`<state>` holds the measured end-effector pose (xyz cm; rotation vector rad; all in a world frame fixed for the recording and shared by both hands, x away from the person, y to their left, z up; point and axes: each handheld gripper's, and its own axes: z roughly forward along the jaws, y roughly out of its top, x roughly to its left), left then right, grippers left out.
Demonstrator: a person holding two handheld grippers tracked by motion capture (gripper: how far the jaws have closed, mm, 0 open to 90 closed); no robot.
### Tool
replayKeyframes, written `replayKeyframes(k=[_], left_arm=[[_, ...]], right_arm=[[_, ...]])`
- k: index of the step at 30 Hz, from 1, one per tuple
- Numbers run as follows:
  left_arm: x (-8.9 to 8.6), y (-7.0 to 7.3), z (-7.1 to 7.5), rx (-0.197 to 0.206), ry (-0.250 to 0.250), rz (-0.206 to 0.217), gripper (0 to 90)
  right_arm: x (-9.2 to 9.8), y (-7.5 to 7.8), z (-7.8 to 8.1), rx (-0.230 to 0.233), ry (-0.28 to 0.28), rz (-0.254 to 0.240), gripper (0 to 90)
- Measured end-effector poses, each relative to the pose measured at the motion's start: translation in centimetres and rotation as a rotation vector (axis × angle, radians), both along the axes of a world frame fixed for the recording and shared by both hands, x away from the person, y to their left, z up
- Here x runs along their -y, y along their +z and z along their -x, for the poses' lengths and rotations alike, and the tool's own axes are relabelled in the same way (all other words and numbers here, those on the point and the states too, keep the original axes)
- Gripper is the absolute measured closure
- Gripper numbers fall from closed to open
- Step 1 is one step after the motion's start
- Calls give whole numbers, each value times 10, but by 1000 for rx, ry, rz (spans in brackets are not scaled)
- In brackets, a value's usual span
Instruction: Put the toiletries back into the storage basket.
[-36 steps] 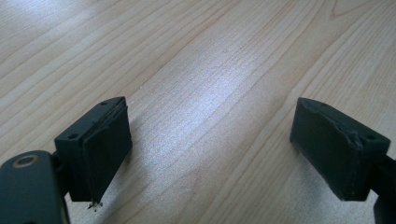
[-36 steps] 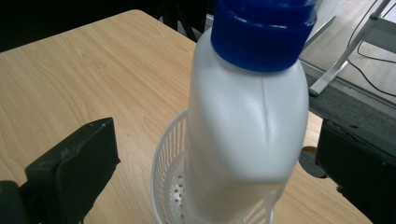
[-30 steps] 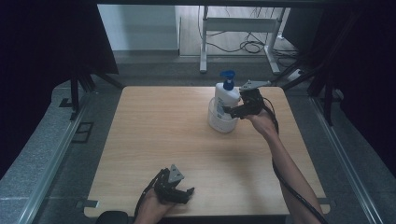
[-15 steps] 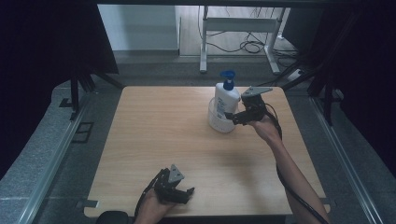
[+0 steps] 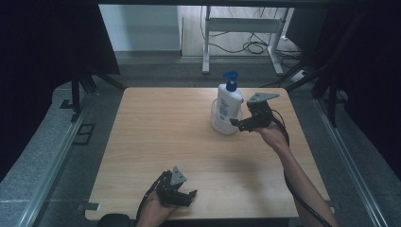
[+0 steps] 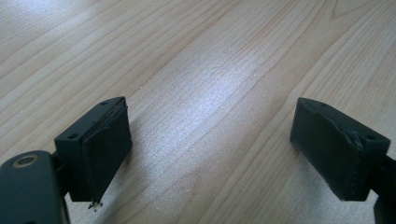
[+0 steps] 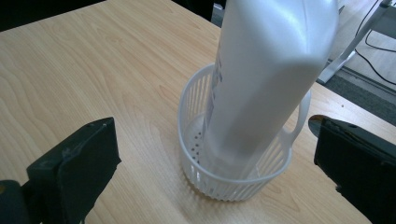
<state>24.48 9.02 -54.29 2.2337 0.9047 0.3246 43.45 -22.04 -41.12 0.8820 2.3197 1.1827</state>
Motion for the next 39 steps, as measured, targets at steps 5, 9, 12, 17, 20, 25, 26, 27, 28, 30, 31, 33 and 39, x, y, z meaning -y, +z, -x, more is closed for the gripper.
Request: replayKeyframes(k=[5,9,12,17,20,25,26,27,28,30,31,33,39], left_arm=[[0,0,0,0,0,0,119],[0,0,0,-1,1,-1,119],[0,0,0,0,3,3,119],[0,0,0,-1,3,3,119],[0,0,0,-1,3,3,119],[0,0,0,-1,3,1,119],[0,0,0,-1,3,1,119],[0,0,0,-1,3,1,119],[0,0,0,-1,3,1,119],[0,0,0,-1,3,1,119],[0,0,0,-1,3,1,119],[0,0,0,-1,3,1,119],[0,0,0,-1,4,1,119]], right_arm=[[3,-2,6,-2,4,-4,0],[6,-3,11,-3,4,-1,0],[9,-5,14,-2,4,1,0],[13,-7,21,4,6,2,2],[14,-9,25,6,7,6,3],[16,-11,32,7,11,10,5],[17,-11,34,7,14,11,6],[17,-12,35,6,17,13,6],[18,-13,37,5,20,15,6],[19,-14,40,3,23,21,6],[19,-15,42,0,25,23,6],[21,-17,45,-2,28,24,6],[27,-24,54,-15,30,24,6]])
